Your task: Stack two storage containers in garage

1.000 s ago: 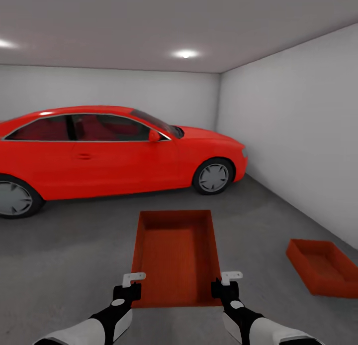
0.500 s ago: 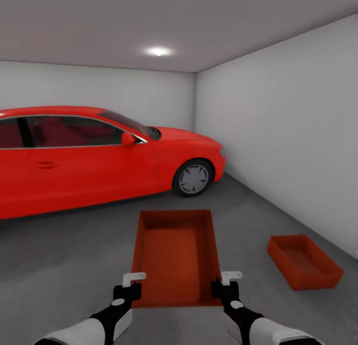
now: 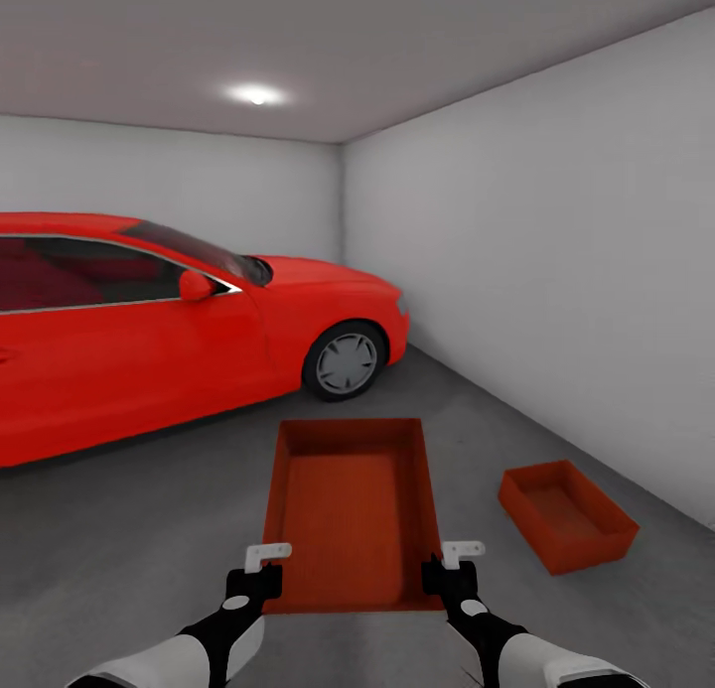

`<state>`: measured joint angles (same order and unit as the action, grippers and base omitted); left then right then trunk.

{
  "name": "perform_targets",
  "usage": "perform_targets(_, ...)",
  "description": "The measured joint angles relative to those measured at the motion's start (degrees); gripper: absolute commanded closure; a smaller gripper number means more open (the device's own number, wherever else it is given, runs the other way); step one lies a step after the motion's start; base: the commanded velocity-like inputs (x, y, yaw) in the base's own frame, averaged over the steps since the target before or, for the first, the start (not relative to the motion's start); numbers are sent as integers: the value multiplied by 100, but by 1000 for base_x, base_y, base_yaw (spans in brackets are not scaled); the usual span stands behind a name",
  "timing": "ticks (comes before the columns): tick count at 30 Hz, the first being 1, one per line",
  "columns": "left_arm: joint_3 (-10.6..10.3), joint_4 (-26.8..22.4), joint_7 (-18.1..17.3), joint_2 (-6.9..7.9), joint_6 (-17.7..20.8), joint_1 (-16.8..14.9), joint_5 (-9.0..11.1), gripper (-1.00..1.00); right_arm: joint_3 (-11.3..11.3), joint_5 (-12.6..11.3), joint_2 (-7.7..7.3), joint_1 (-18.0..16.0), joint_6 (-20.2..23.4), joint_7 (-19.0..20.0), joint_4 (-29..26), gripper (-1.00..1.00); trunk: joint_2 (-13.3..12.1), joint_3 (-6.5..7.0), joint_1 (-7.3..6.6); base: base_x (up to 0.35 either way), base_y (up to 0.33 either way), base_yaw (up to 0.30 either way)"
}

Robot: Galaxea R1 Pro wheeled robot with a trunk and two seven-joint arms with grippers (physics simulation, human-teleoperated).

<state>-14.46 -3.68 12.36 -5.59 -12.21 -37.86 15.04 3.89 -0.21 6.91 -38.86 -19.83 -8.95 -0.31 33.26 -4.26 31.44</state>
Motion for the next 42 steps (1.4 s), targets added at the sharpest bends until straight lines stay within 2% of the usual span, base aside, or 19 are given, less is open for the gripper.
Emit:
perform_targets(18, -5, 3, -10, 3, -7, 1, 17, 100, 12, -8, 2, 0, -1, -2, 0, 100, 0, 0, 0, 321, 90, -281)
perform_targets(42, -10, 4, -17, 6, -8, -1, 22, 100, 18, -17, 4, 0, -3, -3, 0, 100, 0, 0, 0, 321, 155, -281)
